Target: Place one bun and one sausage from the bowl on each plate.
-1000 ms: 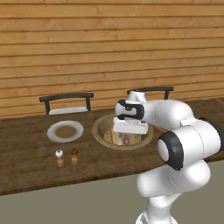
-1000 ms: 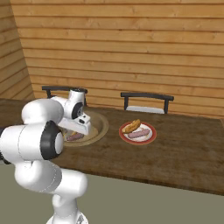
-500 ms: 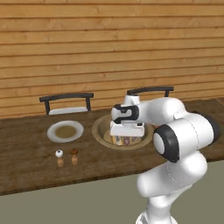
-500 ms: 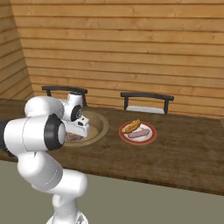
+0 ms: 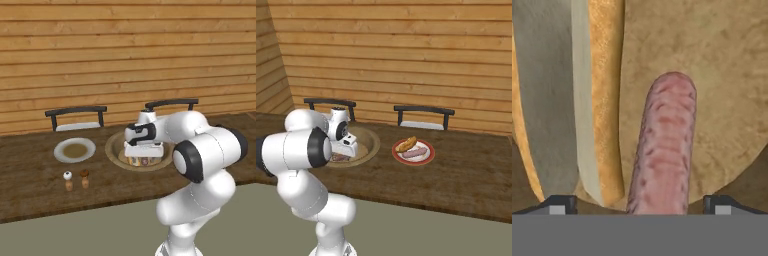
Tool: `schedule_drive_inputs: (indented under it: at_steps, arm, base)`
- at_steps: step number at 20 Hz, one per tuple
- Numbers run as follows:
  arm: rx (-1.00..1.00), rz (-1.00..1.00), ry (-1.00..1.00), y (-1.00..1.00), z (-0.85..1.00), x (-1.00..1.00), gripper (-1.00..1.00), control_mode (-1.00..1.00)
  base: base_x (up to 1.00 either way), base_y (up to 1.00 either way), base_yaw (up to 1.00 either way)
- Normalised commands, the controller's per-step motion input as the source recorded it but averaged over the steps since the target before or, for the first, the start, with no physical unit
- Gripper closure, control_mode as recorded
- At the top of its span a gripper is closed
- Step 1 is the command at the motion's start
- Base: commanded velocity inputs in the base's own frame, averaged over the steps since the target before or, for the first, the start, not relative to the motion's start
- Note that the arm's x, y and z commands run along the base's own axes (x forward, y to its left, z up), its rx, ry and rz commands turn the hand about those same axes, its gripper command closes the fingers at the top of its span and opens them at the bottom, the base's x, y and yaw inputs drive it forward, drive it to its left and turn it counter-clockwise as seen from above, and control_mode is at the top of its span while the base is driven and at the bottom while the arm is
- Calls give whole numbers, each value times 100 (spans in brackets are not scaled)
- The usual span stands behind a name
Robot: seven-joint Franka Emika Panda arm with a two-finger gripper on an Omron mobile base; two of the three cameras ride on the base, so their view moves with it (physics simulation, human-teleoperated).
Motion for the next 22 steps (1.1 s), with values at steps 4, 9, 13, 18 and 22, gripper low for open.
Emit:
schedule_drive_inputs:
  at_steps: [4,9,13,18,22]
  arm:
    - [-2,0,0,0,-1,9,100,-100]
    - [0,0,-2,0,0,0,100,-100]
    - [0,-7,-9,3,40,-1,100,-100]
    - [0,-11,-19,53,100,0,100,-100]
    - [5,-7,-24,100,80,27,100,-100]
  base:
    - [0,0,0]
    - [0,0,0]
    - [0,0,0]
    - [0,0,0]
    - [0,0,0]
